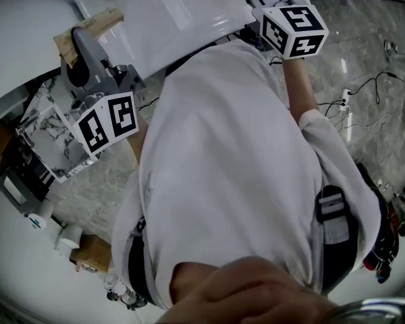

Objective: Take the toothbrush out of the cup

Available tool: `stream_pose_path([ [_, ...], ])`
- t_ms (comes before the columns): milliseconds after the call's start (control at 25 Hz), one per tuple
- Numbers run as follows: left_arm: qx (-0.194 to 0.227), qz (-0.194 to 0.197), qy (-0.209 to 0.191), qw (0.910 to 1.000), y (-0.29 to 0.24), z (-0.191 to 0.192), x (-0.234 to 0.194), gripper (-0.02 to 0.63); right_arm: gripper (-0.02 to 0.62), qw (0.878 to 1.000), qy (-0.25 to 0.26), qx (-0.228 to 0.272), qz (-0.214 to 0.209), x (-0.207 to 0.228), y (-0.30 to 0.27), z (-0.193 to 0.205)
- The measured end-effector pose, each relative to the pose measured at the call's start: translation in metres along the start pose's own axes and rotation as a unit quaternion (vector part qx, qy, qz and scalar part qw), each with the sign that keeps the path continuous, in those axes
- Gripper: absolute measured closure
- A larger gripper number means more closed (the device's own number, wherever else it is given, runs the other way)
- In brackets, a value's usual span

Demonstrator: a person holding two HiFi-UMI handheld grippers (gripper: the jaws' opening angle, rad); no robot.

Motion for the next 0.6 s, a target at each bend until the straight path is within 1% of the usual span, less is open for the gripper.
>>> stream_pose_path([
  [240, -0.005, 0.009, -0.009, 0.9999, 0.02, -0.006, -0.009, 0.563, 0.581, 1.0, 0.013, -0.002, 0.01, -0.019, 0.008, -0.004],
  [400, -0.011, 0.005, -0.007, 0.9999, 0.041, -0.005, -0.02, 0.563, 0.58, 1.0, 0.015, -0.008, 0.007, -0.037, 0.011, 0.002],
  [600, -0.014, 0.005, -0.014, 0.9998, 0.062, -0.003, -0.027, 0.563, 0.58, 1.0, 0.022, -0.007, -0.003, -0.058, 0.018, 0.006],
])
Point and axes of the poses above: the fingertips, and each gripper's own axes: y backward along the fingers, x to its right, z out of its underside, the point moved 6 cm from there along y, backward along the fingers, and after that the axes turned 2 degrees about -y, right-handed, at the moved point
